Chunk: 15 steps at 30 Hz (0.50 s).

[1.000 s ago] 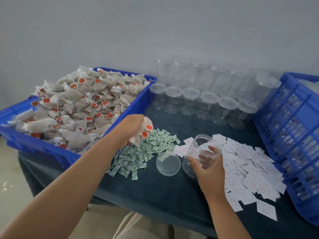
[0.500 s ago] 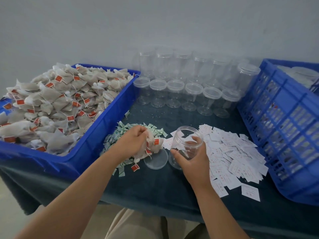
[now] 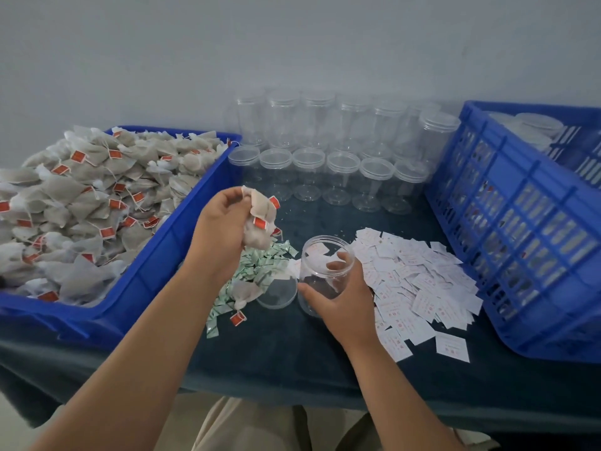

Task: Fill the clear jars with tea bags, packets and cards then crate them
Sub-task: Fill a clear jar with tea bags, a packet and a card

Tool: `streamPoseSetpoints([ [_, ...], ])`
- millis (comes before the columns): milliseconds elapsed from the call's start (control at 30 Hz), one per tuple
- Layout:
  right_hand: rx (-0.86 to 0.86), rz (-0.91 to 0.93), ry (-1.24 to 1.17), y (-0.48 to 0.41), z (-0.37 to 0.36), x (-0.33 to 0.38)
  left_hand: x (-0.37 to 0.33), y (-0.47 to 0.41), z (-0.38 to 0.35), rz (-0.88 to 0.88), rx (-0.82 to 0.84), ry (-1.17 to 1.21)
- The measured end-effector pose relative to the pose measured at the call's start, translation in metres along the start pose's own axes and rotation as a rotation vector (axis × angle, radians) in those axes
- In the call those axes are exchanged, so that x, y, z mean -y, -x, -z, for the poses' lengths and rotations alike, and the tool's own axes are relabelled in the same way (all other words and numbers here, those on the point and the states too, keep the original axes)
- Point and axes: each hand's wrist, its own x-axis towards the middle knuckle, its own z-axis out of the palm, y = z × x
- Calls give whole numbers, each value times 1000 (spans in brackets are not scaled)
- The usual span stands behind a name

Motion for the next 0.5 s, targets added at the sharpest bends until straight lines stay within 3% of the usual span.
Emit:
streamPoseSetpoints([
  [233, 31, 59, 82, 2, 0, 2, -32, 8, -33, 207, 388, 129],
  [500, 35, 52, 76, 1, 1, 0, -21, 14, -45, 292, 568, -350],
])
